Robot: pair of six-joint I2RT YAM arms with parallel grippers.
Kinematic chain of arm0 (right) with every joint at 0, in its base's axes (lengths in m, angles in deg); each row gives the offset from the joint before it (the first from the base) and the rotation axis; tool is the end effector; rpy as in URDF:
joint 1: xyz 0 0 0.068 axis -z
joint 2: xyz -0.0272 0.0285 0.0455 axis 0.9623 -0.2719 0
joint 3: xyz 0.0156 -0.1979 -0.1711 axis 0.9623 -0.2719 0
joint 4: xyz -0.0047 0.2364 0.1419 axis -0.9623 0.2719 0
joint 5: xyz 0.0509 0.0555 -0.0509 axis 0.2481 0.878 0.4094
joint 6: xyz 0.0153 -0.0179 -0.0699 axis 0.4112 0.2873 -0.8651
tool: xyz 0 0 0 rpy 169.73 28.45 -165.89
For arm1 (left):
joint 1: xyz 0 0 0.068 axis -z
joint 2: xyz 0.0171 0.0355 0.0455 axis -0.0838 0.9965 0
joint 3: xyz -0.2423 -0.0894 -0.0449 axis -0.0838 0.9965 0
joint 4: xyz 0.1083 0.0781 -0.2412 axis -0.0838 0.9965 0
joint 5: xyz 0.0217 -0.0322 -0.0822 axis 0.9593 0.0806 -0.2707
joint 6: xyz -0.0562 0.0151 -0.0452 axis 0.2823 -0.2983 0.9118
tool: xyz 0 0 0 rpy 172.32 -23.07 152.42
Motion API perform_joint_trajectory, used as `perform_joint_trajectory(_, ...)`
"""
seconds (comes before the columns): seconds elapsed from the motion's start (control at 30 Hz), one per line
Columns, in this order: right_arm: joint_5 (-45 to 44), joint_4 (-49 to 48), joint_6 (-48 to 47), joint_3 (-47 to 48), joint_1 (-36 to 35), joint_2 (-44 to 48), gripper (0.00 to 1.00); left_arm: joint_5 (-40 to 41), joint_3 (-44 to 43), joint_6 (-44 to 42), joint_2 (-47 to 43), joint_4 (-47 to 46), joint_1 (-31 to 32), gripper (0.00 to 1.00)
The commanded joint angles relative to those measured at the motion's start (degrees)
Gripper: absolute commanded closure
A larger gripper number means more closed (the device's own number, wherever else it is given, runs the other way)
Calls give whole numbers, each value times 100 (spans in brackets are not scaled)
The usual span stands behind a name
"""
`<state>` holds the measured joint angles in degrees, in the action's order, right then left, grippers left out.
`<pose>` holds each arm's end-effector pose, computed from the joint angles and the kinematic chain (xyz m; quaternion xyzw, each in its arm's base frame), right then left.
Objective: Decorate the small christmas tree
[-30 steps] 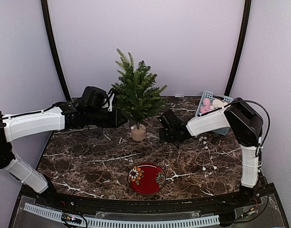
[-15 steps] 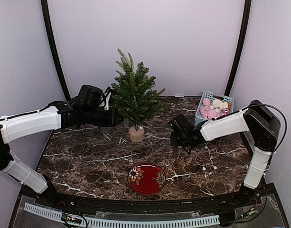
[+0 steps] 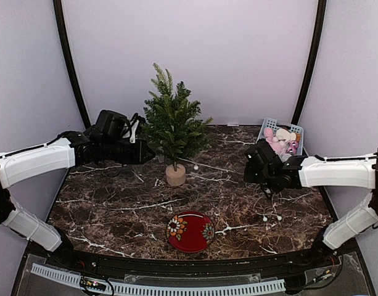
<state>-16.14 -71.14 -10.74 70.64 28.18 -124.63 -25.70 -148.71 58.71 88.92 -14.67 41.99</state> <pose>0.2440 0.2025 0.1708 0.0795 0.8959 0.0365 0.4356 0.2759 -0.2187 0.2690 0.1043 0.8640 -0.3063 0.3857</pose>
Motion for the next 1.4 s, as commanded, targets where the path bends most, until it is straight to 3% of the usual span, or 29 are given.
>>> perform_joint_trajectory(0.0,-150,-24,-365,-79,-25,809,100,-205,57,-249,-251,-104,-95,100)
perform_joint_trajectory(0.2,440,-700,-1244,150,-43,1582,100,-405,69,-407,-243,-132,-111,100)
perform_joint_trajectory(0.4,896,-1009,-1884,680,-62,1719,100,-418,100,-432,-211,-122,-115,100)
perform_joint_trajectory(0.67,1153,-1227,-2455,1521,-63,1114,100,-431,123,-470,-204,-124,-119,100)
perform_joint_trajectory(0.97,1734,-1354,-2526,2055,-63,789,100,-399,107,-537,-188,-38,-137,100)
perform_joint_trajectory(1.37,1759,-1262,-2598,2784,189,-194,100,-409,158,-595,-200,-28,-162,100)
